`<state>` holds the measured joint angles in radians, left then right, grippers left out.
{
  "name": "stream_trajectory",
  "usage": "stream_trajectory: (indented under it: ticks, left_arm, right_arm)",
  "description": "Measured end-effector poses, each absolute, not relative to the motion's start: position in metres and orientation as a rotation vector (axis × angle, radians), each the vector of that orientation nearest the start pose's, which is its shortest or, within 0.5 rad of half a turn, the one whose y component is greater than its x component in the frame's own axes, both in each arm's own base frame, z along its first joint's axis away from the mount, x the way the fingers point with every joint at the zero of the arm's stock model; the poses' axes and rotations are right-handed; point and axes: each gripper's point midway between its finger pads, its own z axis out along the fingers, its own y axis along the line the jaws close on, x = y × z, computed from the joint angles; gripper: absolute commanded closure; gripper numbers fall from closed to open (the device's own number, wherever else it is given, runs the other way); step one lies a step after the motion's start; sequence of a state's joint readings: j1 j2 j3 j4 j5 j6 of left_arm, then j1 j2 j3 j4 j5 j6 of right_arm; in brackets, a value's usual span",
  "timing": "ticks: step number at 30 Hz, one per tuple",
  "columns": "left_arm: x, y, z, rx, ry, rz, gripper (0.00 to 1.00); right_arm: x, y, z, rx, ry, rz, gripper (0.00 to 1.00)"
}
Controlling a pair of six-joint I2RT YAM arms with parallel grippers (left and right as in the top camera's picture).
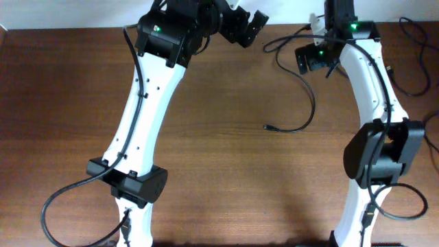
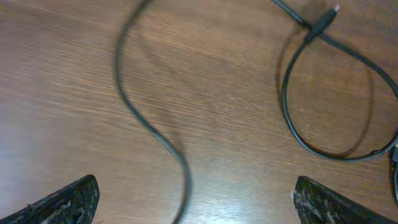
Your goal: Untangle cables
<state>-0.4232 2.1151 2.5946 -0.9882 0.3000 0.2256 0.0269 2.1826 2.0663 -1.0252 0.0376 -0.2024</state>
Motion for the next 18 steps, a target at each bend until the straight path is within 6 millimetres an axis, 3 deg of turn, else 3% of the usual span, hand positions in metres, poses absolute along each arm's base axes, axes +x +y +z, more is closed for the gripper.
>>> stream_trajectory:
  ticks: [1,3,5,10,13,18]
  left_arm:
    - [0.486,-0.272,0.389,0.832,1.912,-0.420,0.02]
    - [0.487,-0.270,0.387,0.828,1.921,-0.397,0.02]
    - [0.487,-0.268,0.385,0.834,1.925,-0.381,0.02]
    - [0.486,-0.265,0.381,0.834,1.947,-0.369,0.02]
    - [0.483,-0.264,0.375,0.842,1.973,-0.369,0.02]
    - [0.483,-0.264,0.375,0.843,1.978,-0.369,0.02]
  right_arm:
    - [0.523,0.003,0.130,-0.233,2.716,-0.086,0.01]
    - [0.502,-0.012,0.103,0.153,2.827,0.003,0.01]
    - [0.486,-0.017,0.089,0.548,2.859,0.102,0.01]
    - [0.477,-0.002,0.077,1.460,2.614,0.236,0.01]
    - [0.468,0.014,0.067,1.711,2.505,0.203,0.01]
    - [0.424,0.040,0.027,1.957,2.459,0.013,0.01]
